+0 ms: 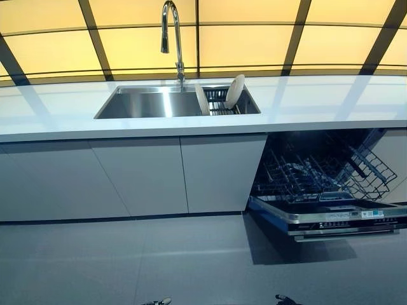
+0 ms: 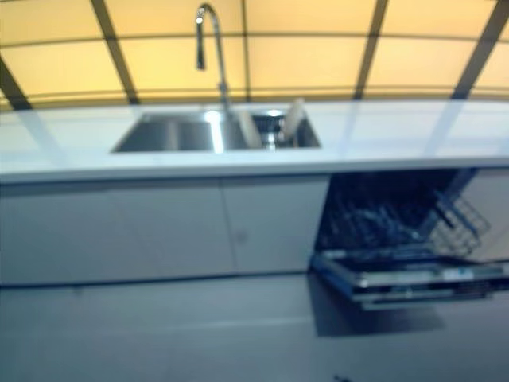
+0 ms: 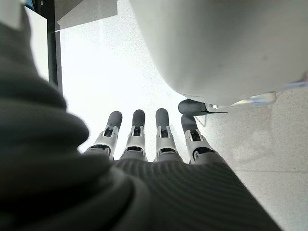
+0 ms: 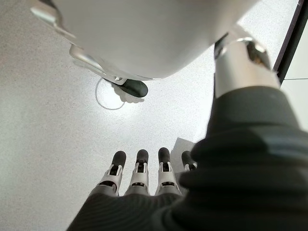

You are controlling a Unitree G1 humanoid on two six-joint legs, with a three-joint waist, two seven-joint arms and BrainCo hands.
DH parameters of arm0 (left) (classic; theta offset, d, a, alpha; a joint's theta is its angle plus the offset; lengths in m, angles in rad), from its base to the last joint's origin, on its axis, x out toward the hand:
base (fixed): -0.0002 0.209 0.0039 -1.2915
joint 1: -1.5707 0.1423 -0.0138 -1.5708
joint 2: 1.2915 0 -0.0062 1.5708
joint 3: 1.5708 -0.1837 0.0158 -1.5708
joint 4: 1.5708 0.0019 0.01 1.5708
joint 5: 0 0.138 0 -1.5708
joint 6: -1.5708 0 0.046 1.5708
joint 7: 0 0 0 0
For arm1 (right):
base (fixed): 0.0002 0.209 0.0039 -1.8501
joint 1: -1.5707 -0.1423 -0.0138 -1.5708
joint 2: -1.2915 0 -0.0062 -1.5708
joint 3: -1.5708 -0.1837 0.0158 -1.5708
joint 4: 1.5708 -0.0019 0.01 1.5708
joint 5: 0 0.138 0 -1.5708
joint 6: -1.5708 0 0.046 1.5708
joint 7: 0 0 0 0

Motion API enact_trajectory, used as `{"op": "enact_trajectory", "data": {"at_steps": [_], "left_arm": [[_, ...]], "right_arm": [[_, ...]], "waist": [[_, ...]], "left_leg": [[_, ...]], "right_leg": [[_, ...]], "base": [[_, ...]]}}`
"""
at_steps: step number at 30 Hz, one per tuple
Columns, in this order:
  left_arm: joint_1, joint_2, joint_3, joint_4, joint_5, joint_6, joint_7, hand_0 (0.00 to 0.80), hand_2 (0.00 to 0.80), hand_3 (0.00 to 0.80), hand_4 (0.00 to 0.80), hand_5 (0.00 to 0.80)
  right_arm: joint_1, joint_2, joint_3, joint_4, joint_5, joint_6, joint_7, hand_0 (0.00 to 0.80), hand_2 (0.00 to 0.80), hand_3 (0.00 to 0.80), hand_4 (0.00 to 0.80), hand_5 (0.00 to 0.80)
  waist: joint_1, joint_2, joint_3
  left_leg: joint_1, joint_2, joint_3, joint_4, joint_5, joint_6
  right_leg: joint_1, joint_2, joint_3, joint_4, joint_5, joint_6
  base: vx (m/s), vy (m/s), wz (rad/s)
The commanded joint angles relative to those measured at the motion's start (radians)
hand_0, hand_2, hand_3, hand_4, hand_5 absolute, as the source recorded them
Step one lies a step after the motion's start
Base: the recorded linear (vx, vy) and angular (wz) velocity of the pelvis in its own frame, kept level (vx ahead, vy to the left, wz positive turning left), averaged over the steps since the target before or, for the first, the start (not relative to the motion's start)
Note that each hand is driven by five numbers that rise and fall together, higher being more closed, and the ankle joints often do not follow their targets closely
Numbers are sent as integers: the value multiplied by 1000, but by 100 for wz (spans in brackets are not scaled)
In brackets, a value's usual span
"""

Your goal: Take plates into dishwasher

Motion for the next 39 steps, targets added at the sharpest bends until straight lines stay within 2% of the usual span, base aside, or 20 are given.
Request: {"op": "enact_trajectory", "data": {"at_steps": [1,14,20,23,31,39], "left_arm": [[-93,-78,-32,6,26,-9,-13,0,0,0,0,0],[-89,-81,-23,24,31,29,-13,0,0,0,0,0],[-89,-87,-26,24,19,29,-7,0,0,0,0,0],[-92,-89,-26,23,9,40,-41,0,0,0,0,0],[-91,-92,-27,22,-32,41,-48,0,0,0,0,0],[-90,-87,-7,33,-24,33,17,0,0,0,0,0]], "right_arm": [[-42,35,57,29,-13,22,29,0,0,0,0,0],[-50,39,51,27,-20,32,49,0,0,0,0,0],[-51,45,47,28,3,26,13,0,0,0,0,0],[-57,44,37,25,23,10,-4,0,0,0,0,0],[-61,42,48,24,-23,10,4,0,0,0,0,0],[-70,50,50,28,-10,20,18,0,0,0,0,0]], "waist": [[7,-29,64],[12,-35,59],[14,-33,58],[14,-31,59],[17,-35,63],[20,-36,71]], "left_leg": [[-12,-56,1,3,-3,59],[-3,-57,-1,3,-4,60],[-3,-56,-3,3,-1,60],[-1,-55,-3,3,0,60],[3,-55,-11,3,0,62],[16,-49,-17,3,4,69]], "right_leg": [[75,-25,-46,14,-45,42],[86,-23,-51,14,-45,40],[89,-23,-55,15,-48,36],[89,-22,-56,18,-49,35],[95,-19,-59,28,-57,31],[87,-9,-60,90,-94,18]], "base": [[0,0,0],[0,0,0],[0,0,0],[-5,-1,1],[1,-4,3],[26,-31,0]]}}
